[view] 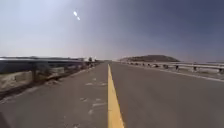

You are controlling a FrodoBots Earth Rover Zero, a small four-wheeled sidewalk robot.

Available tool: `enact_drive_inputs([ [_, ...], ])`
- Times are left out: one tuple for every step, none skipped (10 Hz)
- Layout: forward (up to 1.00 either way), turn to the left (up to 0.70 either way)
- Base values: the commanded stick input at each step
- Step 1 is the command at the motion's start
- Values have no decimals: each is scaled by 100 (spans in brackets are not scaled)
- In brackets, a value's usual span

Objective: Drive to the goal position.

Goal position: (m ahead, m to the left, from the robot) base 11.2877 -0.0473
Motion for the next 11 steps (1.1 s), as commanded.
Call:
enact_drive_inputs([
  [50, 0],
  [50, 0],
  [50, 0],
  [50, 0],
  [50, 0],
  [50, 0],
  [50, 0],
  [50, 0],
  [50, 0],
  [50, 0],
  [50, 0],
])
